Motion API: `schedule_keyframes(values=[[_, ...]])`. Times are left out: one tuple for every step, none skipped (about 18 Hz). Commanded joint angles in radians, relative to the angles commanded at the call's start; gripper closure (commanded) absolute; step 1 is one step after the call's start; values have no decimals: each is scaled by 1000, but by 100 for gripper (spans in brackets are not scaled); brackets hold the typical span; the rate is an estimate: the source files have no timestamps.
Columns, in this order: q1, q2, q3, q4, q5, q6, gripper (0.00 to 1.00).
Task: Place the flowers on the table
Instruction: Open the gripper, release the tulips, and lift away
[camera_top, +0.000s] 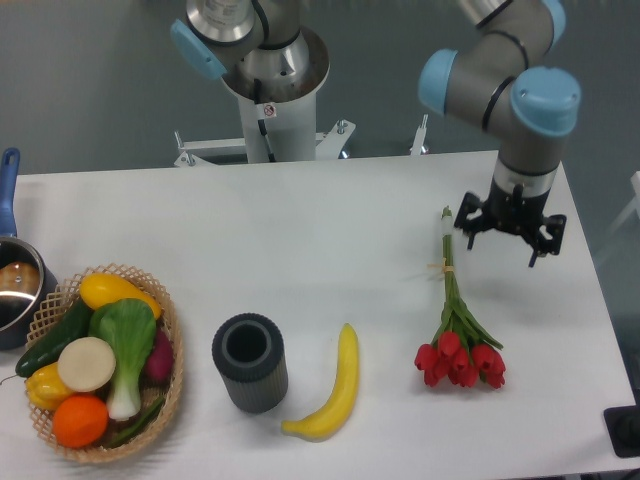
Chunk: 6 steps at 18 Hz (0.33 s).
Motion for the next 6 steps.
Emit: schedule_keyframes(values=[[9,2,0,-5,9,14,0],[17,0,0,-5,8,20,0],[20,2,0,-3,8,20,0],[22,2,0,0,5,20,0],[23,2,2,-2,3,20,0],[23,2,2,-2,2,20,0]])
